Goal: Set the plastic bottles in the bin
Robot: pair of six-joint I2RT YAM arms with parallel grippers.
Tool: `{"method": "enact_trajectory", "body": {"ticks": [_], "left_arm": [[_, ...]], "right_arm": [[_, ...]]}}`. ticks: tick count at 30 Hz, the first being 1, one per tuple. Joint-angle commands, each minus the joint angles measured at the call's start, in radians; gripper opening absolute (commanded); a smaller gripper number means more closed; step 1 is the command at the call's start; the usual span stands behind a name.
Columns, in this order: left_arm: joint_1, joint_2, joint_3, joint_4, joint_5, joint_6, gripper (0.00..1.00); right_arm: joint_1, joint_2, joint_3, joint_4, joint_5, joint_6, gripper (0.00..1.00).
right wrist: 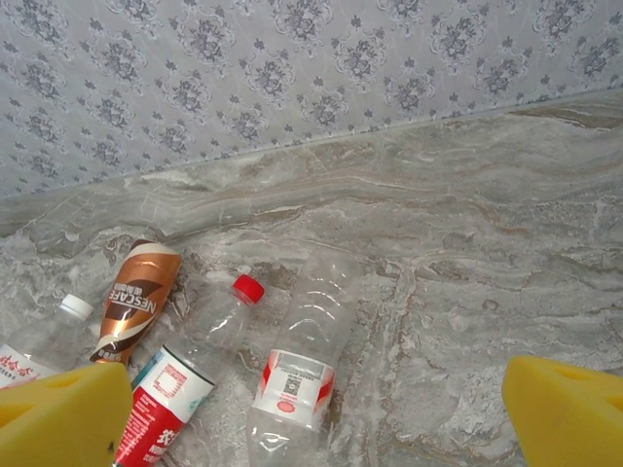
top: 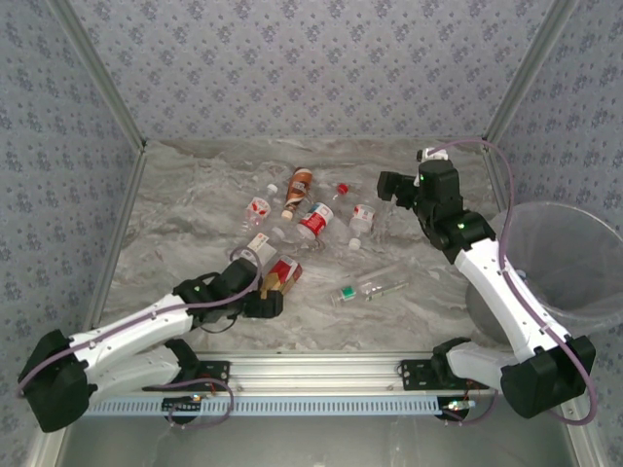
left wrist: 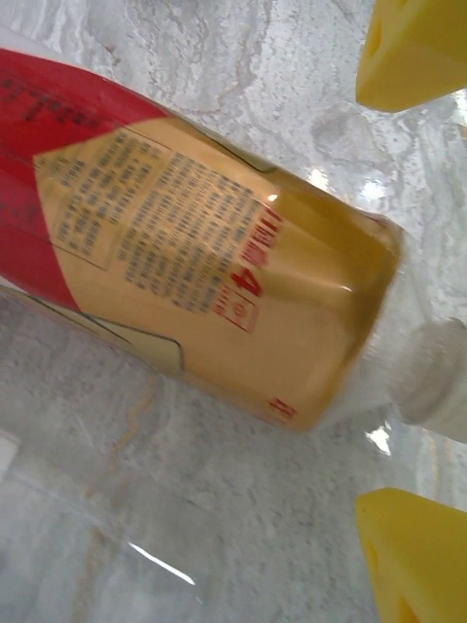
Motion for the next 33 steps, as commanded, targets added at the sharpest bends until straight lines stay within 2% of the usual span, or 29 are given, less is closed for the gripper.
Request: {"method": "enact_trajectory", "body": {"ticks": [1,9,15,19,27,33], "left_arm": [[-0.013,0.066,-0.008,0.109,0.002,0.075,0.99],[-0.114,0.209,0.038,0.179,-0.084,0.119,0.99],[-0.121,0.252,0.038,0.216,-0.084,0.133,0.96],[-0.121,0.278,0.05,0.212,-0.129,0.15,0.94],[-0.121,0.339,0.074,0.221,-0.124,0.17,0.72],[-0.121,0.373,0.092,0.225,-0.102,0.171,0.65]], "right_arm": [[0.005,-0.004,-0.014,0.029,-0.016,0.021,1.0],[0.005,-0.007,-0.022,0.014,-0.012,0.019,1.0],[0.006,0.004,-0.027,0.014,-0.016,0.021,1.0],[0.005,0.014,-0.024,0.012,-0.016,0.013,1.0],[0.005,0.024,-0.024,0.01,-0.022,0.014,1.0],[0.005,0.02,-0.016,-0.031,-0.041,0.014,1.0]]}}
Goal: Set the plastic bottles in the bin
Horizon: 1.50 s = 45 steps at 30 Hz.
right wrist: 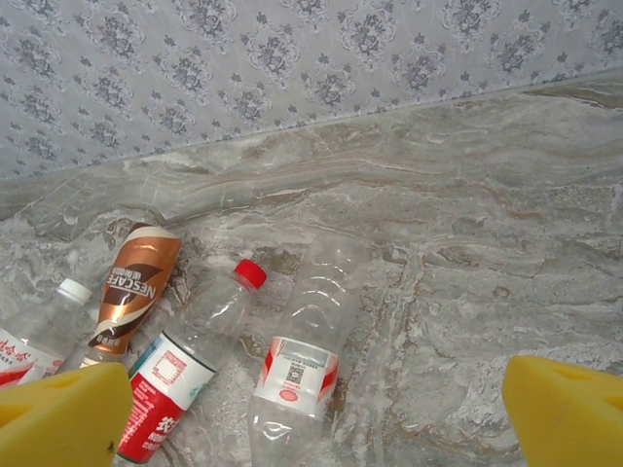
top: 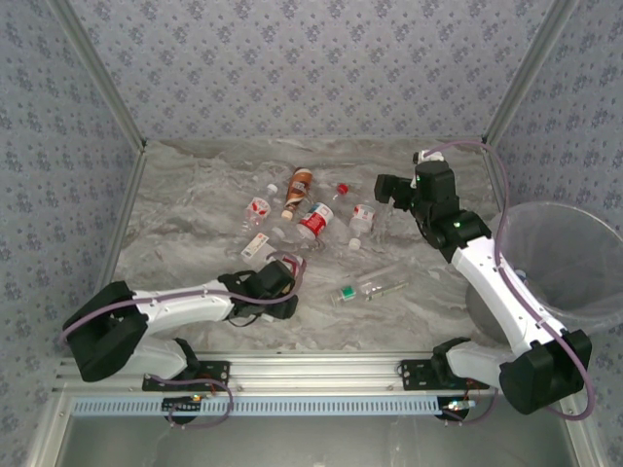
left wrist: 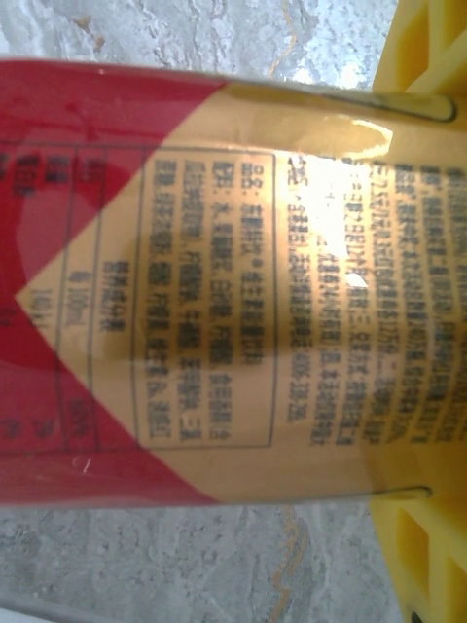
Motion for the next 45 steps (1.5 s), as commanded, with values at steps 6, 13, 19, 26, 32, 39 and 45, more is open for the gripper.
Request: {"method": "enact_trajectory", "body": {"ticks": [6,13,19,26,32,39,45], "left_arm": [[-0.005,0.056,0.043,0.035,0.034,0.009,0.55],[-0.005,0.068,0.071,0.038,0.052,0.025,0.44],[-0.005,0.01,0.139,0.016,0.054,0.068,0.38],[-0.005,-0.041,0.204,0.055,0.062,0.111,0.35],[0.029,-0.038,0.244,0.164,0.172,0.147,0.34],[0.122,-0.023,0.281,0.265,0.321,0.196,0.32],[0.154,-0.003,0.345,0.297,0.348,0.245,0.32]], "right_arm": [[0.006,-0.002,-0.004,-0.045,-0.026,0.014,1.0],[0.006,0.001,0.012,-0.075,-0.032,0.017,1.0],[-0.005,0.016,0.013,-0.099,-0.13,0.045,1.0],[-0.033,0.026,-0.005,-0.067,-0.394,0.121,1.0],[-0.081,0.055,-0.009,0.056,-0.681,0.307,1.0],[-0.064,0.113,0.069,0.031,-0.761,0.361,1.0],[-0.029,0.144,0.064,0.119,-0.766,0.412,1.0]]}}
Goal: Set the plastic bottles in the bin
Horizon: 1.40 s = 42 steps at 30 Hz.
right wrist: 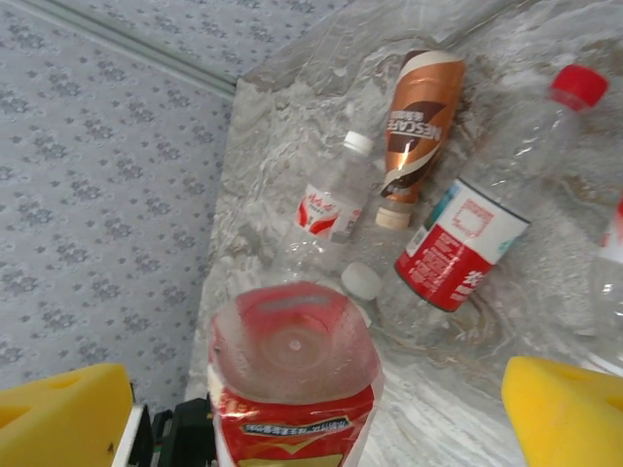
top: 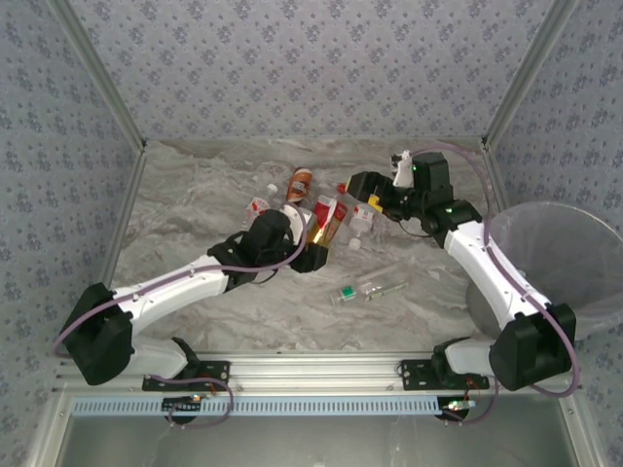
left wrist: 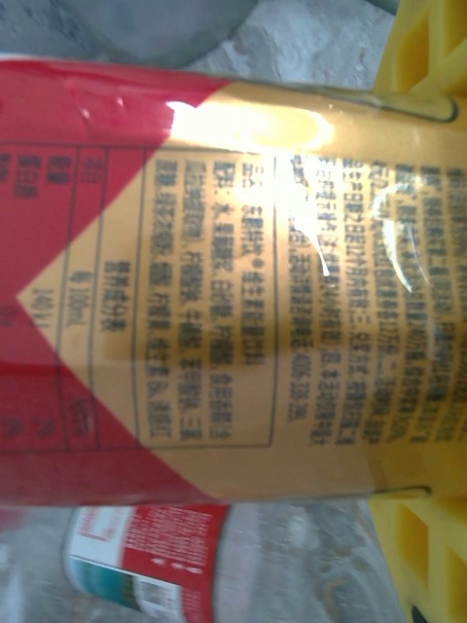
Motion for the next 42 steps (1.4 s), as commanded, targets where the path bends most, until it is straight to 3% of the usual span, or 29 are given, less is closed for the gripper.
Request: {"method": "enact_trajectory", "body": {"ticks": [1,14,21,31,37,42], "left_arm": [[0.017,0.018,0.068,0.062,0.054,0.059,0.32],[0.02,0.061,0.131,0.1,0.078,0.058,0.33],[0.02,0.061,0.142,0.094,0.084,0.048,0.33],[0.021,0.096,0.182,0.052,0.096,0.042,0.33],[0.02,0.101,0.191,0.041,0.092,0.035,0.35],[0.02,0.101,0.194,0.022,0.081,0.033,0.48]], "right_arm": [[0.023,0.022,0.036,0.07,-0.038,0.052,1.0],[0.098,0.09,0.028,0.186,-0.032,0.09,0.99],[0.103,0.107,0.023,0.172,-0.007,0.08,0.86],[0.114,0.11,0.033,0.143,0.008,0.043,0.8],[0.116,0.08,0.032,0.119,0.044,0.003,0.64],[0.115,0.055,0.028,0.111,0.07,-0.016,0.58]]}}
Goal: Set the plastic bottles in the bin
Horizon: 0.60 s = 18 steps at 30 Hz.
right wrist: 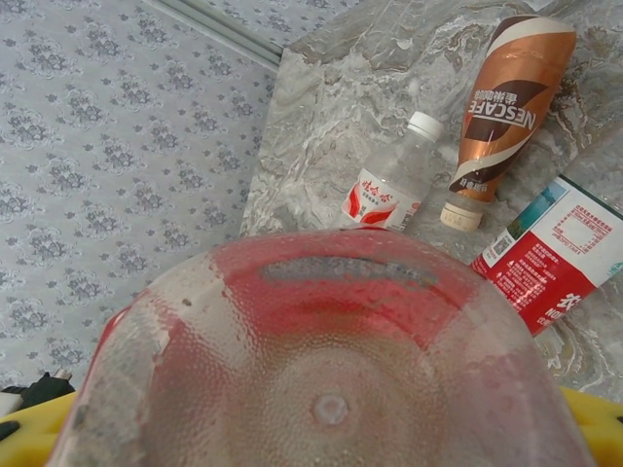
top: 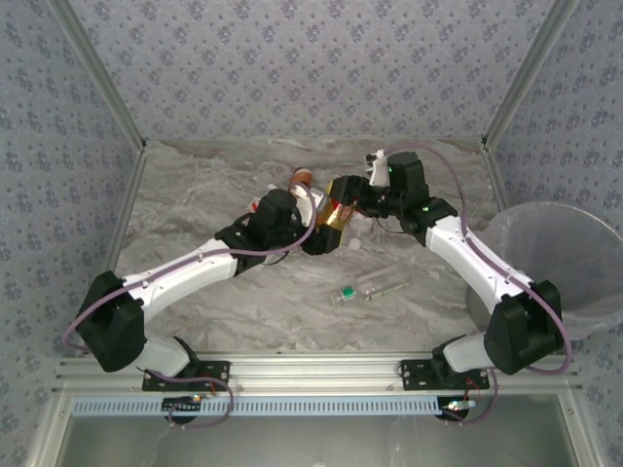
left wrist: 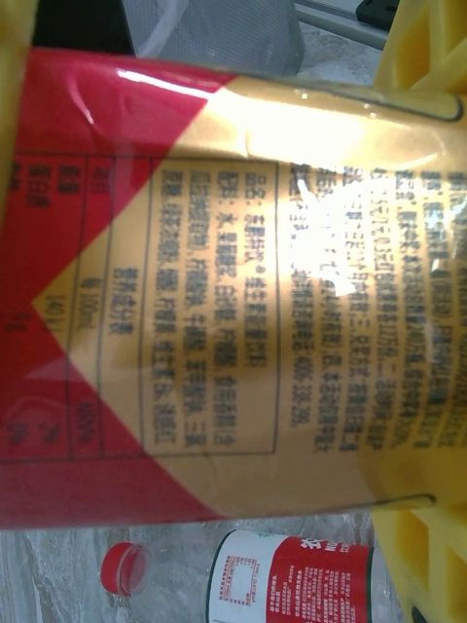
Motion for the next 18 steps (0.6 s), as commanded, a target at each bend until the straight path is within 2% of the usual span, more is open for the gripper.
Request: {"method": "enact_trajectory", "body": {"ticks": [1,8,18], "left_arm": [[0.002,0.003,0.043,-0.01,-0.011,0.002,0.51],[0.002,-0.034,0.035,-0.015,0.038,-0.006,0.72],[0.003,-0.112,-0.01,0.075,0.094,-0.036,0.92]], "right_arm": [[0.005,-0.038,0.021,-0.034,0.06,-0.045,0.58],[0.0,-0.068,0.023,-0.072,0.119,-0.094,0.55],[-0.005,-0.123,0.059,-0.214,0.222,-0.226,0.54]]}}
